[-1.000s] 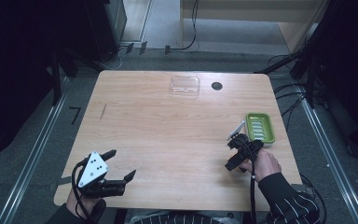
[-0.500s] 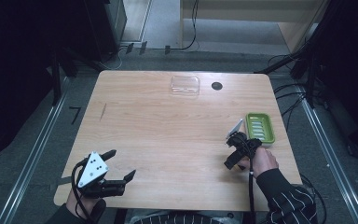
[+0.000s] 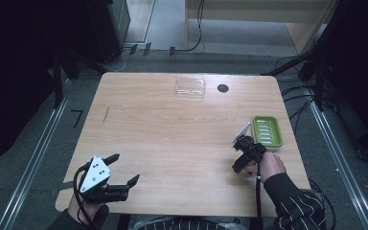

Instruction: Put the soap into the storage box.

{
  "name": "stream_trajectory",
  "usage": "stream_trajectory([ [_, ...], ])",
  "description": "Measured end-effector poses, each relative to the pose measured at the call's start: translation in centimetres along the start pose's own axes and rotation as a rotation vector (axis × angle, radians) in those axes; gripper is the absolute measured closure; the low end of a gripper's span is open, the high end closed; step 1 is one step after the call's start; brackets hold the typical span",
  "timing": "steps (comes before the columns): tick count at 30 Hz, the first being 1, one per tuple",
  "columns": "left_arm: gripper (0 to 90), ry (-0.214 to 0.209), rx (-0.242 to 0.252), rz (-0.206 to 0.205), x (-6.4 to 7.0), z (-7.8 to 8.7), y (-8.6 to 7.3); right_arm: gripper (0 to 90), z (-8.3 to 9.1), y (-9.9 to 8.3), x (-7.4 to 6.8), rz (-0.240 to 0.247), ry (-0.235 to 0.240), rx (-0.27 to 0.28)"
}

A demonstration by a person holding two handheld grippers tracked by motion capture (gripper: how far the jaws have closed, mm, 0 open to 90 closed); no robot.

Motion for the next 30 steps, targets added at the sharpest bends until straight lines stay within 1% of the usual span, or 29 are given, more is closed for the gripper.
stream_trajectory([
  [2, 13.6, 0.000, 0.000, 0.002, -0.01, -0.01, 0.00, 19.0, -0.02, 0.03, 0.11, -0.005, -0.002, 0.006],
  [6, 13.6, 0.000, 0.000, 0.000, 0.00, -0.01, 0.00, 21.4, -0.14, -0.04, 0.11, -0.008, 0.016, -0.005],
  [9, 13.6, 0.000, 0.002, 0.001, -0.01, 0.01, 0.01, 19.6, -0.24, -0.20, 0.19, -0.009, 0.021, -0.017],
  [12, 13.6, 0.000, 0.002, 0.002, -0.01, 0.00, 0.01, 17.3, -0.28, -0.39, 0.37, -0.016, 0.020, -0.041],
  [15, 13.6, -0.001, 0.001, 0.002, -0.01, 0.00, 0.00, 19.2, -0.24, -0.45, 0.47, -0.007, 0.022, -0.041],
  [18, 13.6, 0.000, 0.003, 0.002, -0.02, -0.01, 0.00, 25.8, -0.02, -0.43, 0.17, -0.008, 0.022, -0.031],
  [24, 13.6, 0.000, 0.002, 0.002, 0.00, -0.01, 0.00, 26.5, -0.03, -0.47, 0.19, -0.019, 0.021, -0.028],
  [30, 13.6, -0.002, 0.001, 0.002, 0.00, 0.00, 0.00, 26.7, -0.01, -0.51, 0.27, -0.003, 0.025, -0.022],
])
Point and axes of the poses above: each handheld gripper's, and its own axes: z roughly backward along the jaws, y roughly out of its top, x roughly to its right, the point moved 5 cm from there along -z, roughly forward along the jaws, and after that the axes turned 2 degrees about -z, right-handed, at the moved point
